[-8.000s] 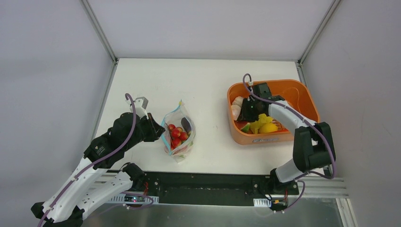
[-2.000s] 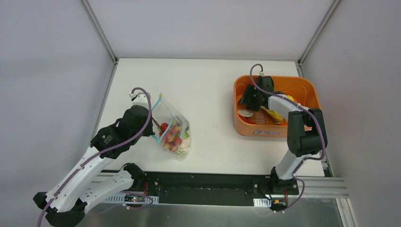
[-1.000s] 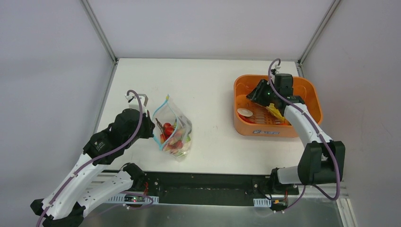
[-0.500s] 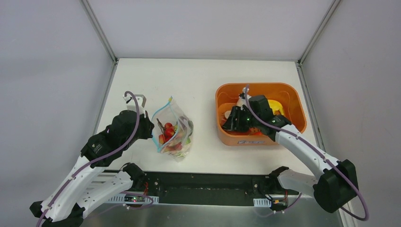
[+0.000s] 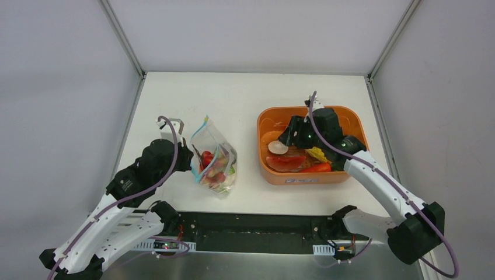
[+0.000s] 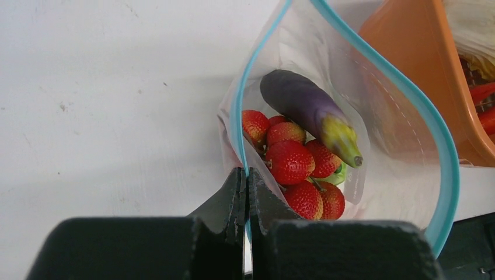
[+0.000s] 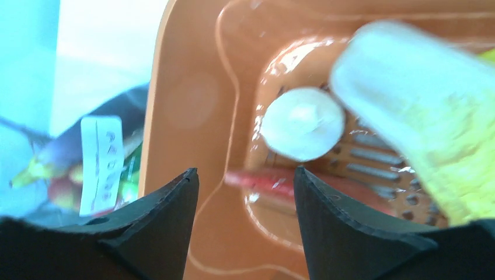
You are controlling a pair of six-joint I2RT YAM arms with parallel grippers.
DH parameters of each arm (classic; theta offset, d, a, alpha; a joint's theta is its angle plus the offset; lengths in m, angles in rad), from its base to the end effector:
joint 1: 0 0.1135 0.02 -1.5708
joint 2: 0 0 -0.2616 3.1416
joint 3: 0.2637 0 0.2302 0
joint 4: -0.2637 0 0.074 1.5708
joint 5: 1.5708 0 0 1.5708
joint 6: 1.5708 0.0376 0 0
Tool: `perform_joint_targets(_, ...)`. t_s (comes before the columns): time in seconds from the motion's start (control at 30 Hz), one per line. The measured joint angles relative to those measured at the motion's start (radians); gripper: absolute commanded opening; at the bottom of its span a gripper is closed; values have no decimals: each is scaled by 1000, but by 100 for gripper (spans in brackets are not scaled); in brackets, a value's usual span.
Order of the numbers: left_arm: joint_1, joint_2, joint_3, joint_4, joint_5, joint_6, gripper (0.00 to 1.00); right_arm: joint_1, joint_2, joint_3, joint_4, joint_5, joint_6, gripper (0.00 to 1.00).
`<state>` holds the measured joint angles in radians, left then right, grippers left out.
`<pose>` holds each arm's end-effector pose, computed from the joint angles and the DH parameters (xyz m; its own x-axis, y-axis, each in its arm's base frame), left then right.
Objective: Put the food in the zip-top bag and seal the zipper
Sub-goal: Pick up the fake vegetable from the bin.
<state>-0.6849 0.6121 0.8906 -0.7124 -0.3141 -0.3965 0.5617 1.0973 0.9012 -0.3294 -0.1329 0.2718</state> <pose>0.0869 -0.0560 0.3365 -0.4488 -0.1076 -0.8871 0.2290 0.9457 -0.2306 0.1892 0.1249 0.3061 -0.5768 -0.0485 -0.8155 -0.4880 0.8210 0.2963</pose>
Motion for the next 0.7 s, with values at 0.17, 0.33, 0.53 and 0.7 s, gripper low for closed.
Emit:
perform_joint_targets(0.17,0,-42,-71,79,-1,45,0,-109,152,40,67,-60,1,54)
perform_joint_targets(0.33,0,-43,-119,140,-9,65,0,-118,414,83,95,-183,8,57)
perform_joint_targets(0.53,0,-43,-163,174,-13,67,0,-135,492,141,55,-13,22,63)
perform_joint_targets(0.7,0,-43,-163,174,-43,68,0,-202,481,143,47,-50,-12,67)
